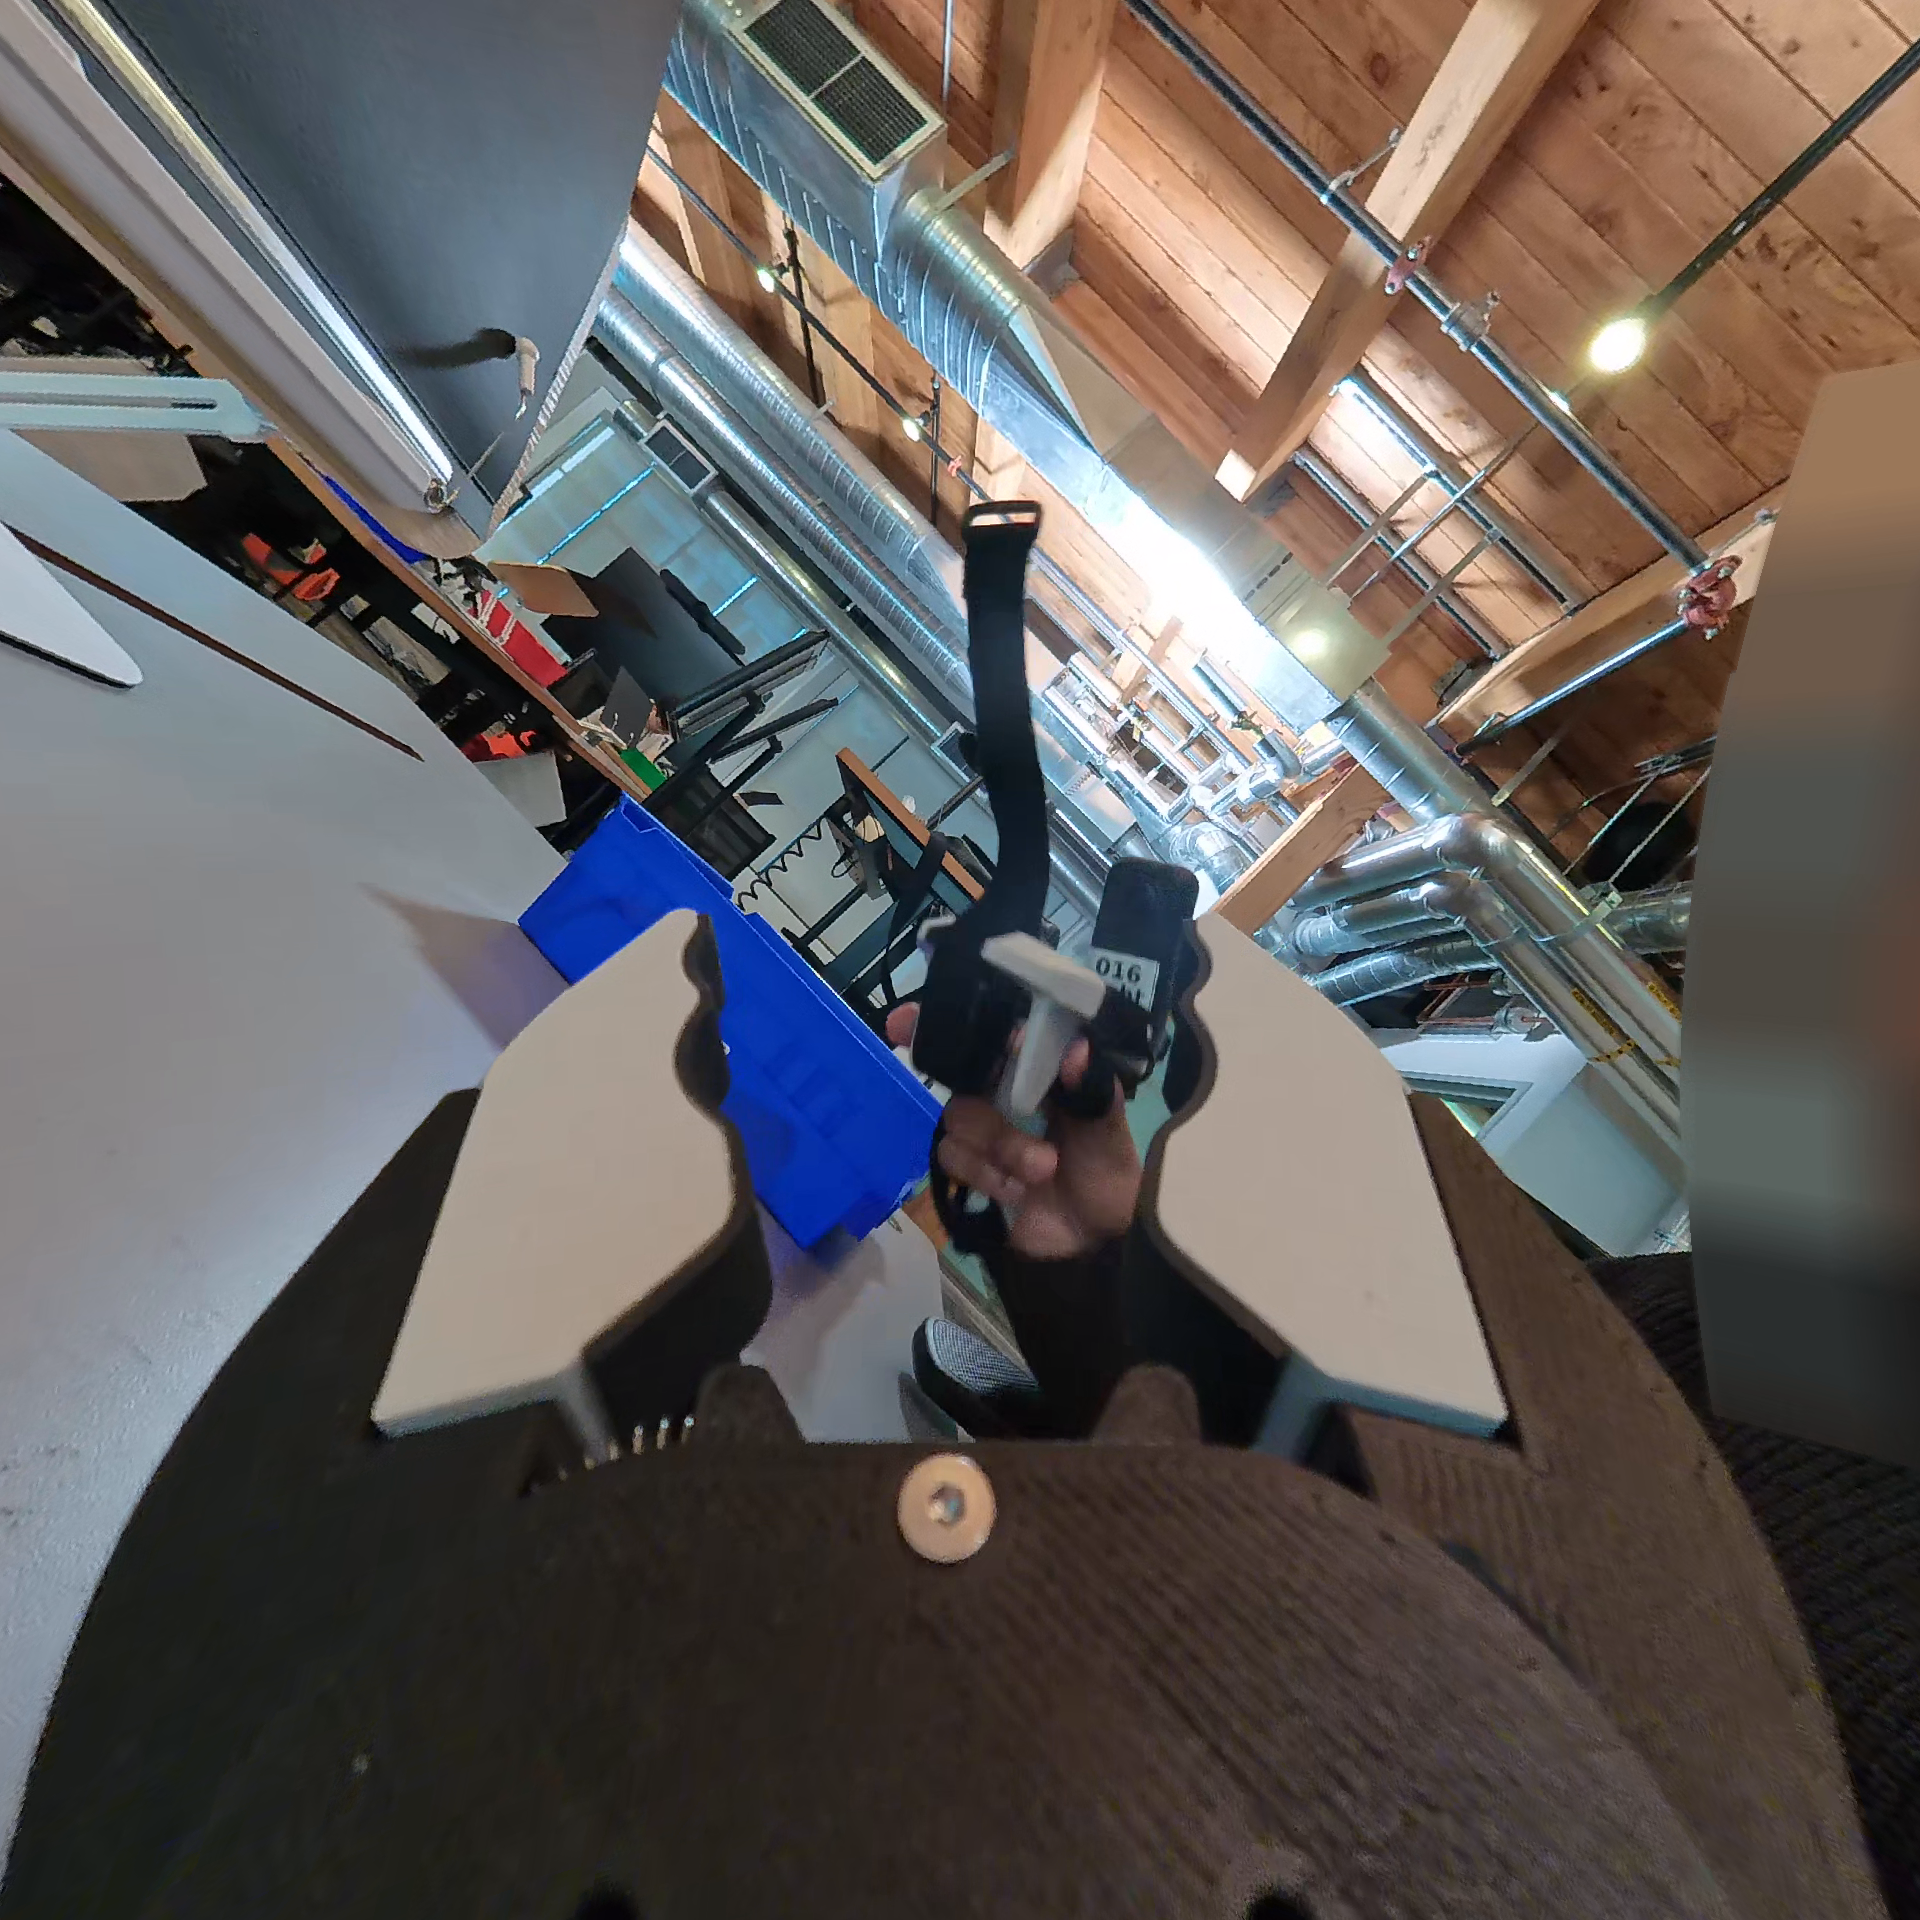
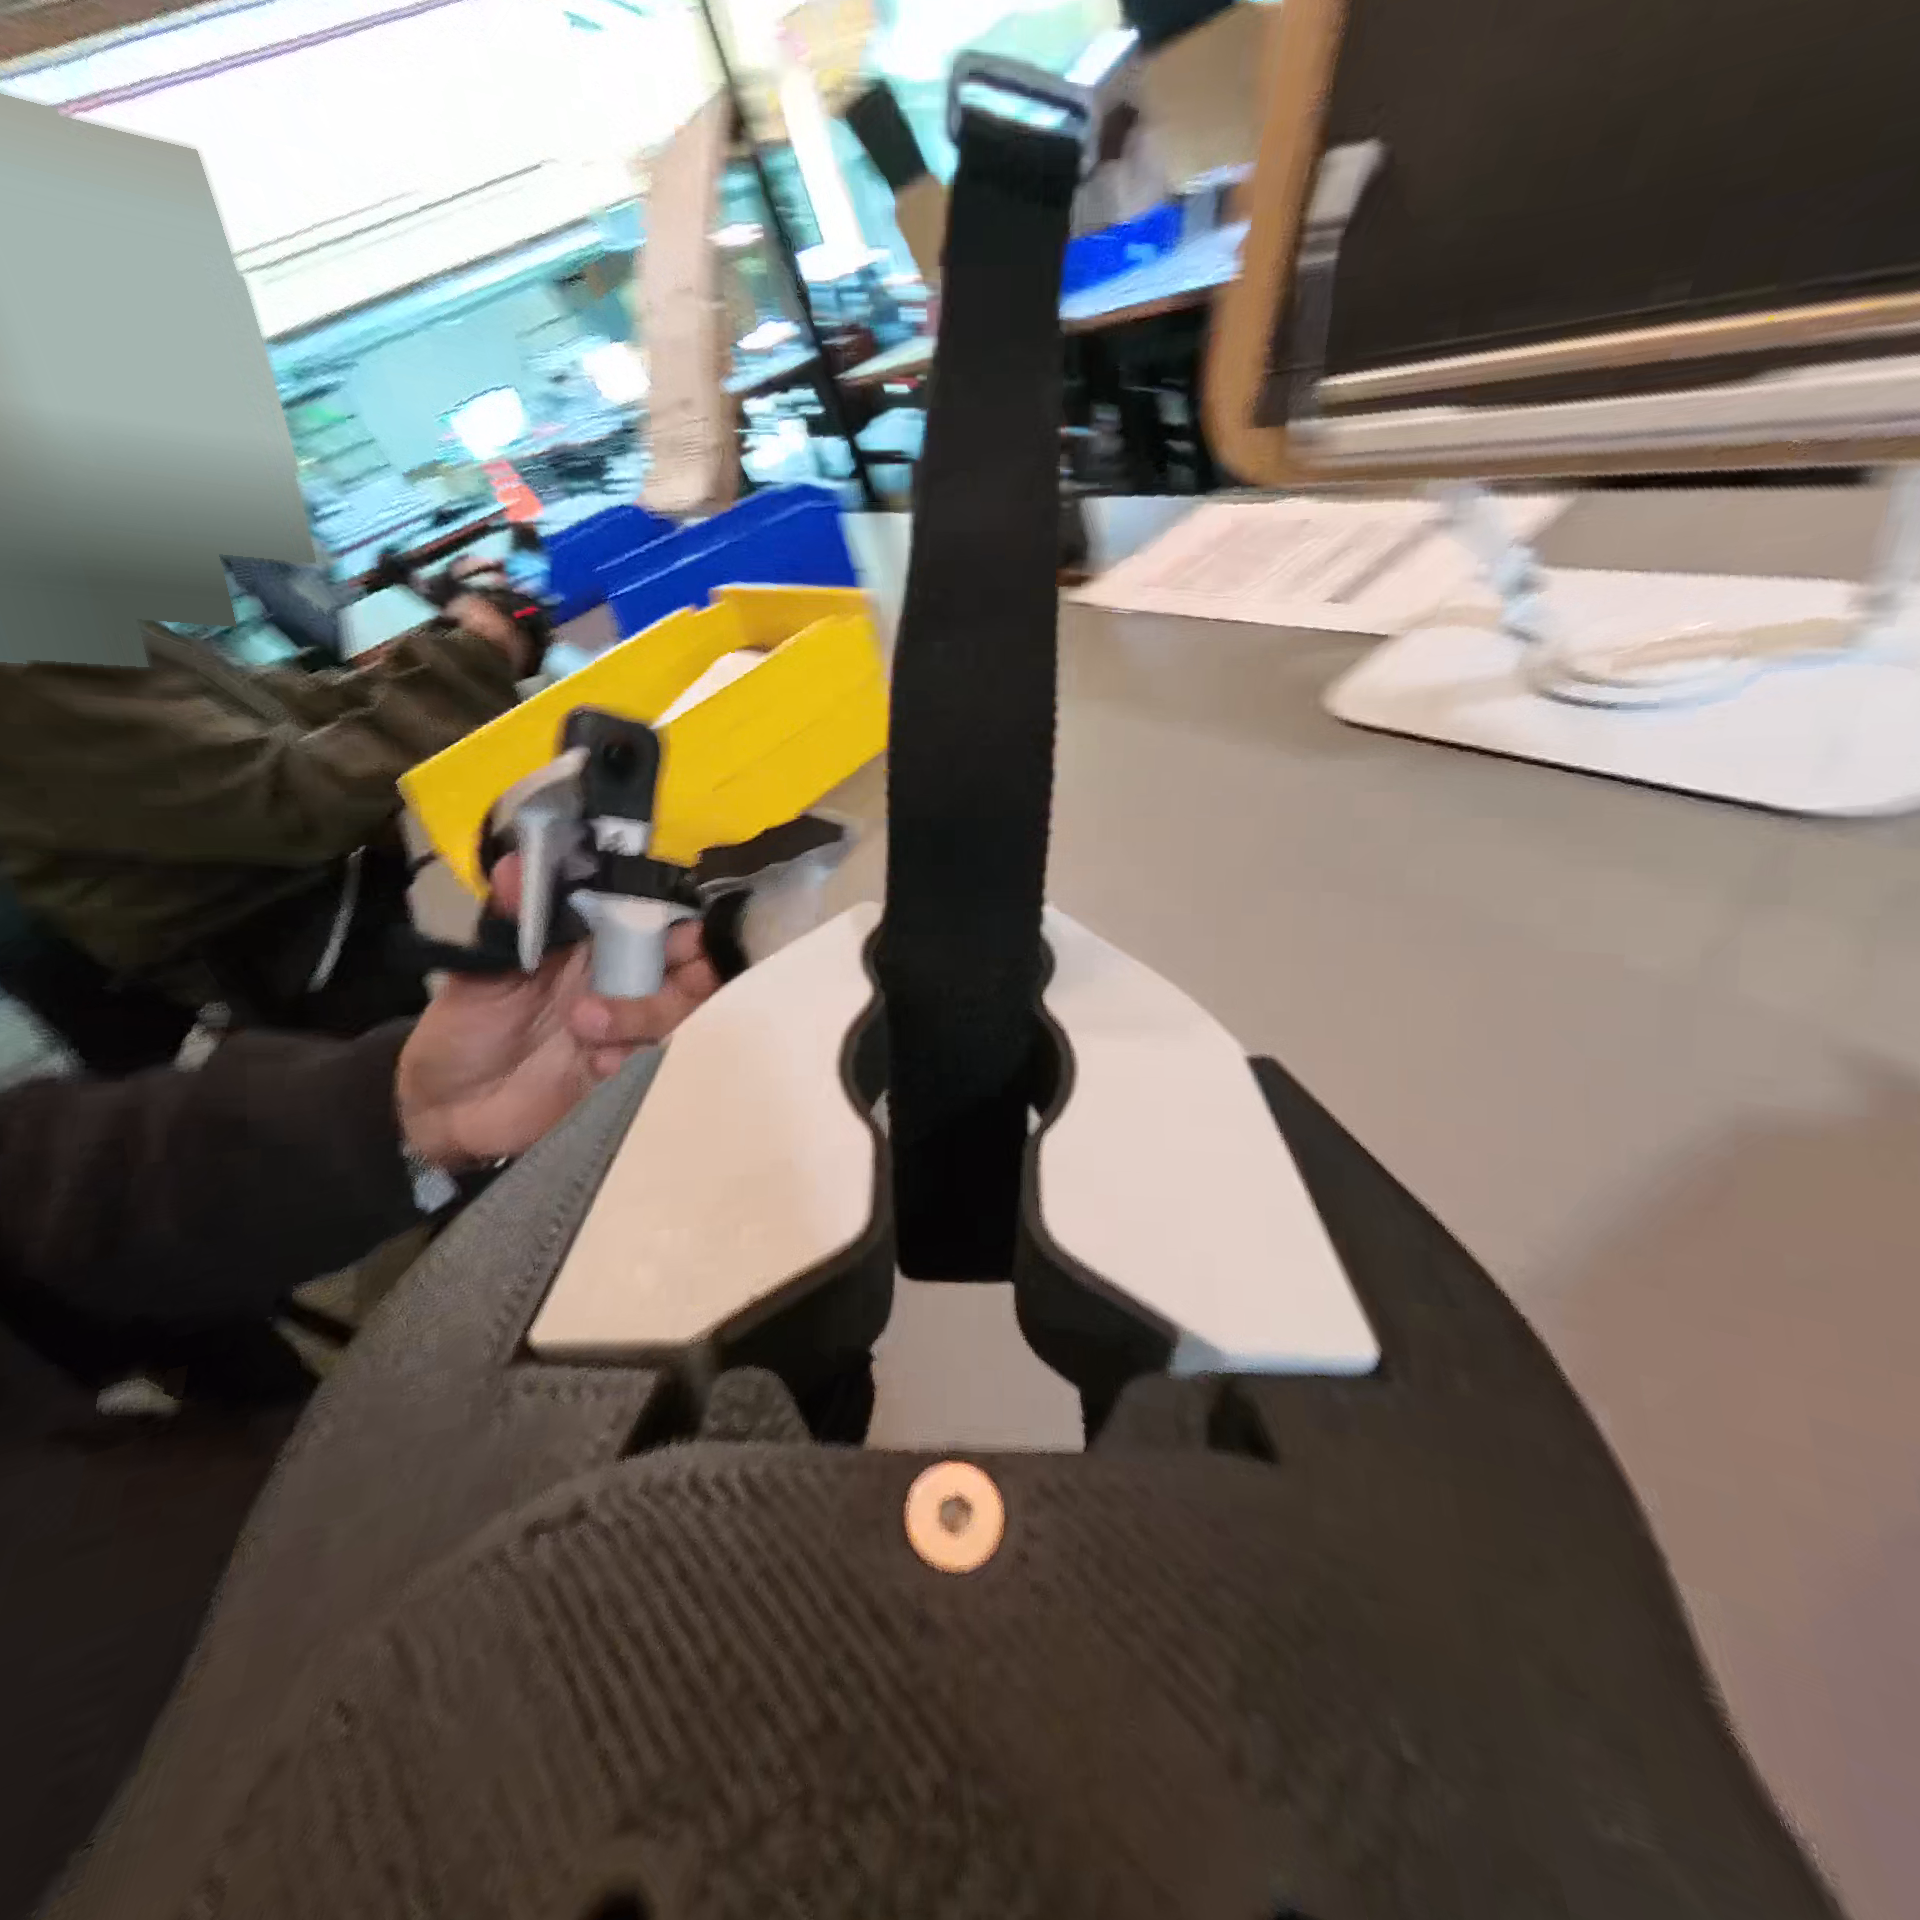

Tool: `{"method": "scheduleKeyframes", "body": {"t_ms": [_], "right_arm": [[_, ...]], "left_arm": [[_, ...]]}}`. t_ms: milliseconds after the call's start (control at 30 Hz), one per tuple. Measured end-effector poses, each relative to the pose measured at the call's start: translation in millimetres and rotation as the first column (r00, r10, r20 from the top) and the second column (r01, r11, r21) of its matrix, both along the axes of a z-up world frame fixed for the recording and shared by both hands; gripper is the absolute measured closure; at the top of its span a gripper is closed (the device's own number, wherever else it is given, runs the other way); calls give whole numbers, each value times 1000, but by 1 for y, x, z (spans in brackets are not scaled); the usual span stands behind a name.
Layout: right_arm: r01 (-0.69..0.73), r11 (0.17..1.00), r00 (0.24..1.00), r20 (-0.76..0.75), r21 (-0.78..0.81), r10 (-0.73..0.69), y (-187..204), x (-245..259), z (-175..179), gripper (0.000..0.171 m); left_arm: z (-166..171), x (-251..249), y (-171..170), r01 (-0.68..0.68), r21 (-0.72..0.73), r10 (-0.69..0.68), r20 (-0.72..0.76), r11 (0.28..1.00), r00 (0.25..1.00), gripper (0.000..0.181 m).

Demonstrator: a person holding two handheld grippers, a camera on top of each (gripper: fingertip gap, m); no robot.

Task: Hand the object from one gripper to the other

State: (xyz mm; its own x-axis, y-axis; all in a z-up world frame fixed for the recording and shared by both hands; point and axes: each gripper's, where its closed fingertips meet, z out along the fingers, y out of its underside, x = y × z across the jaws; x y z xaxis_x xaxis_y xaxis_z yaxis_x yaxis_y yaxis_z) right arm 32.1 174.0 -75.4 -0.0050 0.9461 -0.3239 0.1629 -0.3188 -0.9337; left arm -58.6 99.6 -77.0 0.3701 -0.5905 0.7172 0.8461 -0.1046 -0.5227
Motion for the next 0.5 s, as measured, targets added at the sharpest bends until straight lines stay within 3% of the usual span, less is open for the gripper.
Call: {"method": "scheduleKeyframes", "body": {"t_ms": [167,267,367,433,500], "right_arm": [[243,962,970,12,-126,-243,82,70,33,149],[404,906,915,72,-124,-398,133,120,25,148],[503,859,836,306,-93,-456,169,161,-25,110],[559,829,747,431,5,-506,185,189,-49,97],[592,796,664,481,128,-572,194,212,-50,94]], "left_arm": [[-2,0,1,14,-7,-14,28,1000,1000,100],[-3,1,2,23,-7,-22,53,1000,998,100],[-4,3,3,32,-11,-31,63,999,998,100],[-3,5,3,41,-9,-40,71,999,997,102],[-3,8,4,47,-8,-46,74,999,996,103]]}}
